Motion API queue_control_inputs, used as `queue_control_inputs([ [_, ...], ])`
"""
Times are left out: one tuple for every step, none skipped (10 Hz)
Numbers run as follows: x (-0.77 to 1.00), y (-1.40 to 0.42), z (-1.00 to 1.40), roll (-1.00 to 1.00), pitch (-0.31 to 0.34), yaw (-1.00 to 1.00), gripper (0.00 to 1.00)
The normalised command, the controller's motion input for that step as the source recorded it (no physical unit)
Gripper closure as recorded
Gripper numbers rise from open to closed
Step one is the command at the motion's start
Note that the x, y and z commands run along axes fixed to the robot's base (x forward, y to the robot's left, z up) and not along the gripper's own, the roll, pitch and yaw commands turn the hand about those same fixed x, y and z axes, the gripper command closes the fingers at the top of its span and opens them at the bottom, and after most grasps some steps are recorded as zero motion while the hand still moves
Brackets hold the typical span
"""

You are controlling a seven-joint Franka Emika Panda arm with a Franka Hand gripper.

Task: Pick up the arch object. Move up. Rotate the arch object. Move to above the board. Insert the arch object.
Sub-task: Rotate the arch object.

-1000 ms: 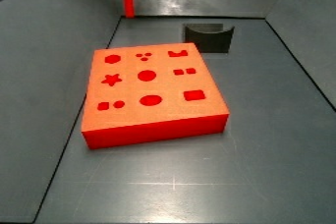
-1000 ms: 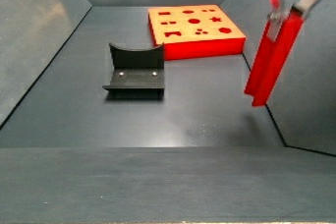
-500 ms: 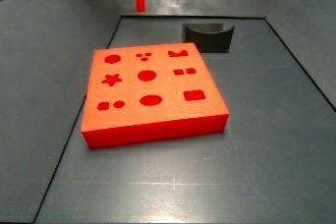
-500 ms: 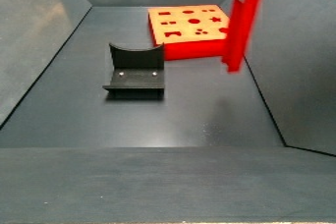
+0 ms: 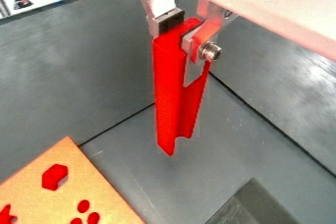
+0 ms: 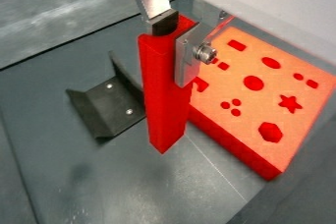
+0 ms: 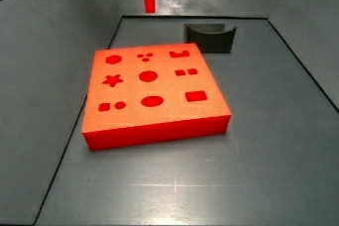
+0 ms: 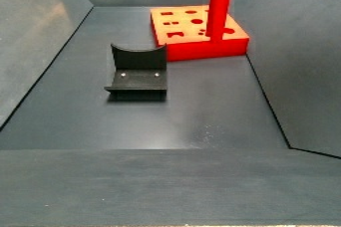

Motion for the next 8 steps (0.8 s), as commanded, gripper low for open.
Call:
queue_control_inputs([
  [0.05,-0.01,-0.03,-0.07,0.042,-0.33,1.0],
  [0.05,0.0,-0.02,-0.07,0.039,-0.22,1.0],
  [0.0,0.0,0.0,-0.07,0.035,-0.27,1.0],
  [0.0,0.0,0.0,-0.07,0.034,-0.23,1.0],
  [0.0,0.0,-1.0,-0.27,0.034,-0.15,1.0],
  [0.01,0.0,-1.0,-0.26,0.017,-0.11,1.0],
  [0.02,0.01,-1.0,-0.24,-0.026,-0.07,1.0],
  [0.01,0.01,-1.0,-0.22,-0.047,-0.06,1.0],
])
